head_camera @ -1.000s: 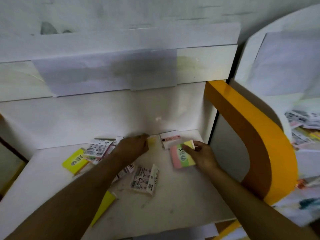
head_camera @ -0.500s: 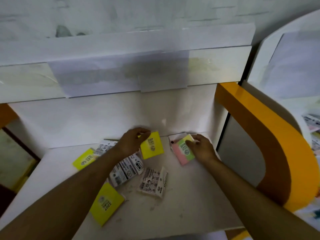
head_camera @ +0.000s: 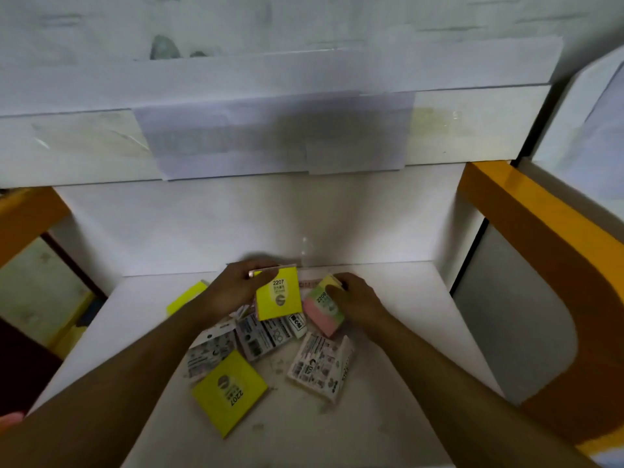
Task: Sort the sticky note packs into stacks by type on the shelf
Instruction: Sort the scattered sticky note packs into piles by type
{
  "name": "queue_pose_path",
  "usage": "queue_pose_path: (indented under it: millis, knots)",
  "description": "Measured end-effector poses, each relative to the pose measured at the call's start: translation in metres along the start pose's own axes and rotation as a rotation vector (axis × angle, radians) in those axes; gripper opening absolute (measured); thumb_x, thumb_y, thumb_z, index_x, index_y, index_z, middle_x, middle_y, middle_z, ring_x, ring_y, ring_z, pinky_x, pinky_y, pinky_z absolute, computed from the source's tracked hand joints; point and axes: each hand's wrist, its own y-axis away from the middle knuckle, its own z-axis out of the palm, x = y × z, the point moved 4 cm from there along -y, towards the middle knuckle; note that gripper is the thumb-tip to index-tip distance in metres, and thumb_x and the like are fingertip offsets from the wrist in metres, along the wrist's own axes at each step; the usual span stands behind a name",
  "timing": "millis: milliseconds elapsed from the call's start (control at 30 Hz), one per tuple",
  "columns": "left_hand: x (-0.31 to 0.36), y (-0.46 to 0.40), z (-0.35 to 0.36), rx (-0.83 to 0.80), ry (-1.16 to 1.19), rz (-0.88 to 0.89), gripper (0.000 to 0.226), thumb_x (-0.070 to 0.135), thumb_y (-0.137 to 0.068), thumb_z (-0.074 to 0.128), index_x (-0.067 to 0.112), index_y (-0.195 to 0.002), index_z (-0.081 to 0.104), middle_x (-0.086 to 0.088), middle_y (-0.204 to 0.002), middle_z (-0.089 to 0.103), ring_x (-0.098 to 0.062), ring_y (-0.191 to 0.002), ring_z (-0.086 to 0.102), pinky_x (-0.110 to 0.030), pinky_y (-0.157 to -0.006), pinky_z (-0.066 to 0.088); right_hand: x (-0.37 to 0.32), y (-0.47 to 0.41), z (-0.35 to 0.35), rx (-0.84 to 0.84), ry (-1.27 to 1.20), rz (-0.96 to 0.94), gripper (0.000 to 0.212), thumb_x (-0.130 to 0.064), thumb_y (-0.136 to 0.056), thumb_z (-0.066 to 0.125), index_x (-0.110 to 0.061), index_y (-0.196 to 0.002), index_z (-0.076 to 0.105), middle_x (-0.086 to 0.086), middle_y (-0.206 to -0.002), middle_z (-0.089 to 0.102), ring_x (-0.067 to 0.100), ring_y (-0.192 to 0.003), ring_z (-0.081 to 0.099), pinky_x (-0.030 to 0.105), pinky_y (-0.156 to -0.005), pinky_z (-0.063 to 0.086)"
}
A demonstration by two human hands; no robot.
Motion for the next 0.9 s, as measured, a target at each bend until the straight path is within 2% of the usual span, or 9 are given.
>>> queue_pose_path:
  millis: [167, 300, 400, 467, 533, 667, 733, 833, 900]
  knots:
    - [-0.008, 0.000, -0.009, 0.016, 0.101, -0.019, 0.020, 0.024, -0.092, 0.061, 0.020, -0.111, 0.069, -0.011, -0.099, 0.075, -0.026, -0.088, 0.071, -0.043, -0.075, 0.053, 0.012, 0.000, -0.034, 0.162, -0.124, 0.018, 0.035, -0.028, -0.086, 0.068, -0.017, -0.119, 0.066, 0.006, -0.112, 0.069, 0.022, -0.101, 0.066, 0.041, -0.093, 0.053]
    - [-0.007, -0.001, 0.000, 0.048, 0.131, 0.001, 0.013, 0.017, -0.093, 0.059, 0.020, -0.101, 0.069, 0.003, -0.081, 0.075, -0.016, -0.077, 0.069, -0.032, -0.066, 0.054, 0.033, -0.001, -0.098, 0.434, -0.004, 0.134, 0.030, -0.029, -0.083, 0.071, -0.012, -0.109, 0.071, 0.010, -0.102, 0.073, 0.026, -0.094, 0.068, 0.034, -0.087, 0.053]
    - [-0.003, 0.001, 0.014, 0.008, 0.171, -0.010, 0.012, 0.019, -0.093, 0.060, 0.013, -0.099, 0.068, 0.000, -0.076, 0.070, -0.009, -0.060, 0.066, -0.021, -0.048, 0.050, 0.041, -0.002, -0.116, 0.484, 0.173, 0.118, 0.029, -0.032, -0.081, 0.073, -0.010, -0.101, 0.074, 0.010, -0.096, 0.074, 0.027, -0.092, 0.068, 0.027, -0.074, 0.047]
    - [-0.002, 0.002, 0.020, -0.046, 0.137, 0.004, 0.014, 0.033, -0.087, 0.067, 0.023, -0.095, 0.072, 0.000, -0.083, 0.072, -0.015, -0.071, 0.068, -0.028, -0.055, 0.052, 0.047, -0.004, -0.116, 0.476, 0.291, 0.092, 0.028, -0.037, -0.081, 0.072, -0.011, -0.091, 0.074, 0.011, -0.088, 0.073, 0.029, -0.090, 0.068, 0.031, -0.073, 0.047]
    - [0.001, 0.003, 0.023, -0.070, 0.075, 0.029, 0.010, 0.028, -0.090, 0.064, 0.027, -0.097, 0.071, 0.000, -0.092, 0.072, -0.012, -0.078, 0.069, -0.032, -0.059, 0.053, 0.052, -0.007, -0.114, 0.464, 0.399, 0.078, 0.032, -0.041, -0.083, 0.069, -0.010, -0.079, 0.073, 0.013, -0.079, 0.070, 0.033, -0.086, 0.067, 0.035, -0.073, 0.048]
    - [0.004, 0.005, 0.027, -0.099, 0.042, 0.008, 0.017, 0.023, -0.094, 0.058, 0.021, -0.109, 0.066, -0.004, -0.093, 0.070, -0.012, -0.074, 0.070, -0.031, -0.057, 0.056, 0.056, -0.008, -0.114, 0.484, 0.347, 0.131, 0.039, -0.040, -0.078, 0.073, -0.012, -0.105, 0.070, 0.017, -0.103, 0.068, 0.034, -0.099, 0.063, 0.037, -0.086, 0.052]
    - [0.005, 0.005, 0.027, -0.105, 0.036, 0.008, 0.017, 0.024, -0.094, 0.058, 0.023, -0.109, 0.065, -0.004, -0.094, 0.071, -0.016, -0.074, 0.070, -0.033, -0.059, 0.056, 0.042, -0.003, -0.112, 0.526, 0.295, 0.020, 0.041, -0.031, -0.079, 0.075, -0.014, -0.115, 0.066, 0.014, -0.108, 0.065, 0.032, -0.102, 0.060, 0.034, -0.090, 0.050]
    - [0.008, 0.003, 0.027, -0.039, 0.065, 0.013, 0.012, 0.024, -0.093, 0.060, 0.030, -0.097, 0.070, -0.003, -0.087, 0.073, -0.023, -0.074, 0.069, -0.042, -0.065, 0.056, -0.003, 0.013, -0.087, 0.335, 0.073, -0.153, 0.024, -0.028, -0.086, 0.069, -0.017, -0.107, 0.067, 0.002, -0.093, 0.066, 0.014, -0.081, 0.062, 0.011, -0.067, 0.048]
    - [0.018, 0.001, 0.036, -0.019, 0.092, 0.047, 0.014, 0.022, -0.093, 0.060, 0.030, -0.091, 0.071, -0.001, -0.080, 0.072, -0.024, -0.074, 0.068, -0.041, -0.063, 0.055, -0.026, 0.023, -0.059, 0.058, -0.150, -0.087, 0.033, -0.035, -0.086, 0.068, -0.021, -0.115, 0.062, 0.003, -0.095, 0.068, 0.013, -0.075, 0.062, 0.016, -0.062, 0.049]
